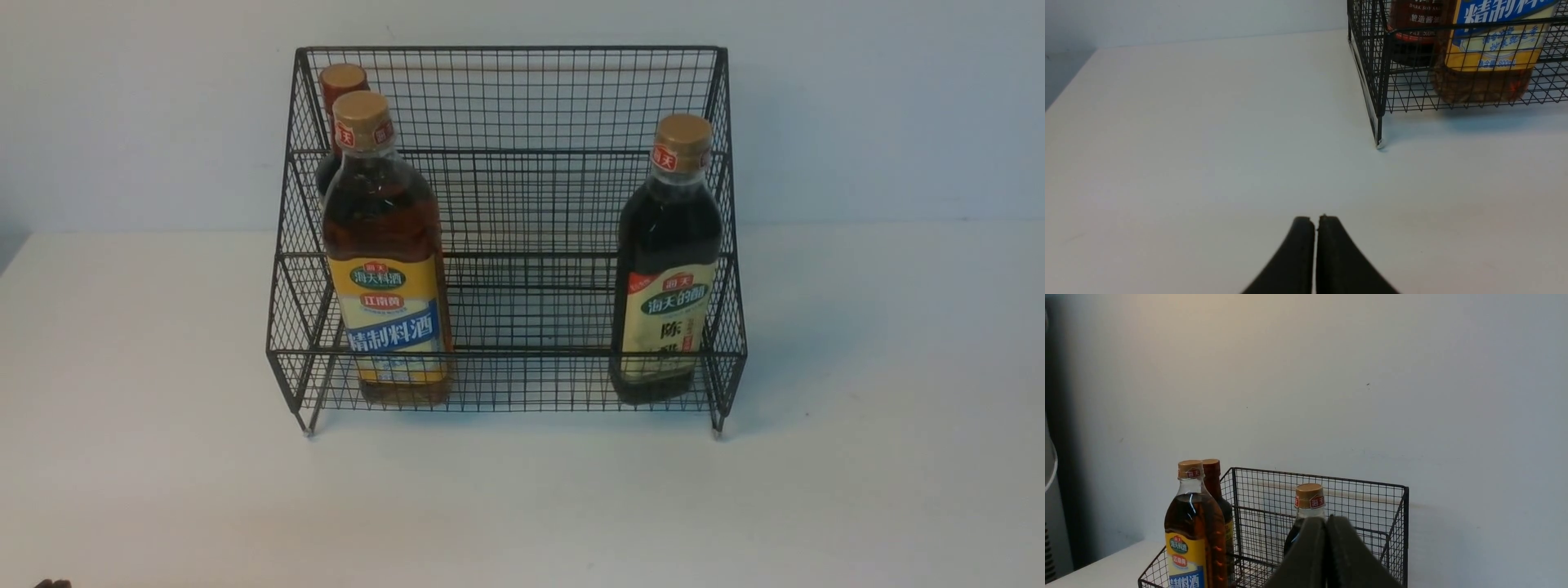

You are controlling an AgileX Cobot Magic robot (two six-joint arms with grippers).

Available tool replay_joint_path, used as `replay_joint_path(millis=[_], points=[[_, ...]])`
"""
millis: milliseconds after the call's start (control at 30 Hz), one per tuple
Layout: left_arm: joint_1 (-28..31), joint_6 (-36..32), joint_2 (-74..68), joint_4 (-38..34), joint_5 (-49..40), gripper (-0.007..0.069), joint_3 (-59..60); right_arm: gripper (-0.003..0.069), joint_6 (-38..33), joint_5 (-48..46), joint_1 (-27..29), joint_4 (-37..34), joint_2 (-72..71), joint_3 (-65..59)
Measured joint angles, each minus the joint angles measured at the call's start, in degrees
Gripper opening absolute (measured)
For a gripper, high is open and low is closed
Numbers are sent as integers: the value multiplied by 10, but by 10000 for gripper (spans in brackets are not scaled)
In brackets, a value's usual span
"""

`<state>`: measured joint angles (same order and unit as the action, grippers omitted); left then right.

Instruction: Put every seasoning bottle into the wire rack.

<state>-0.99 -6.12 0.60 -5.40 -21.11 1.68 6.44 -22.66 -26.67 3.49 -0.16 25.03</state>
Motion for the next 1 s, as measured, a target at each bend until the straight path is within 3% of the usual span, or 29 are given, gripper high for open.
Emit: replay_joint_path(millis=[100, 333, 467, 667, 1000], points=[[0, 0, 0, 0, 0, -5, 0, -12, 0, 5, 38, -6, -6, -17], [0, 0, 0, 0, 0, -5, 0, -12, -13, 6, 246, -25, -7, -160], [0, 0, 0, 0, -1, -5, 0, -12, -19, -10, 315, -22, -7, -256], [1, 0, 0, -1, -1, -5, 0, -12, -35, -6, 325, -16, -6, -260], [1, 0, 0, -1, -1, -5, 0, -12, -34, -5, 263, -16, -6, -260]])
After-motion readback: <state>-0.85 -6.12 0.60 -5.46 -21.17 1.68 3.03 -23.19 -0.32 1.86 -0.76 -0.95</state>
